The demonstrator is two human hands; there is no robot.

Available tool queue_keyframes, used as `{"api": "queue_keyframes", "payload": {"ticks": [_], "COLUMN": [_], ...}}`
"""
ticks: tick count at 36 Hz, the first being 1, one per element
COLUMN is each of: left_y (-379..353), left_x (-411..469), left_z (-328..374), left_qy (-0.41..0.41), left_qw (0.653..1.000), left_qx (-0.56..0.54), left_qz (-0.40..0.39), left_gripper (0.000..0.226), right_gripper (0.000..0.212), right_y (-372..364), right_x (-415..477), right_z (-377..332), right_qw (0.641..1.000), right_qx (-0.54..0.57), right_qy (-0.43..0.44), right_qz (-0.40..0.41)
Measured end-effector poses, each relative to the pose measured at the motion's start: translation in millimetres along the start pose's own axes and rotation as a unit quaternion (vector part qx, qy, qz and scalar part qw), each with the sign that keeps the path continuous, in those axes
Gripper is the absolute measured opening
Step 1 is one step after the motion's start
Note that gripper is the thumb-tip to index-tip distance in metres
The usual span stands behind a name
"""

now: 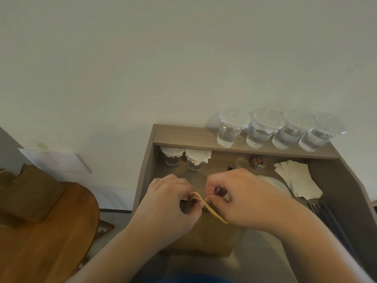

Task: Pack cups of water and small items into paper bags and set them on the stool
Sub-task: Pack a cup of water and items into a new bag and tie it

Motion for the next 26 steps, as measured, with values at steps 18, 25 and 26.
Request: {"api": "queue_keyframes", "payload": {"ticks": [18,25,26], "left_y": [1.2,1.5,1.6], "left_x": [0.5,-1.1,-1.1], "left_z": [0.0,-3.5,-3.6], "left_qy": [0.0,-0.011,-0.011], "left_qw": [1.0,0.999,0.998], "left_qx": [0.011,0.023,0.02], "left_qz": [-0.025,-0.047,-0.053], "left_gripper": [0.038,0.019,0.022], "right_gripper": [0.008,0.008,0.009], "right_y": [-9.4,-11.0,-11.2], "right_x": [5.7,2.8,1.6], "right_z": [2.1,-0.3,-1.1], "right_qw": [1.0,0.999,0.999], "right_qx": [0.021,-0.003,-0.007], "right_qy": [-0.014,-0.038,-0.043], "right_qz": [-0.001,0.005,0.003]}}
Point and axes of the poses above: each hand's wrist, its own x-axis towards the middle knuckle, its own y-axis out of the back of the hand, z = x × y, the point moved 2 cm from there along x, towards the middle knuckle, and after that the axes turned 10 degrees about -z, right-handed, at the moved point
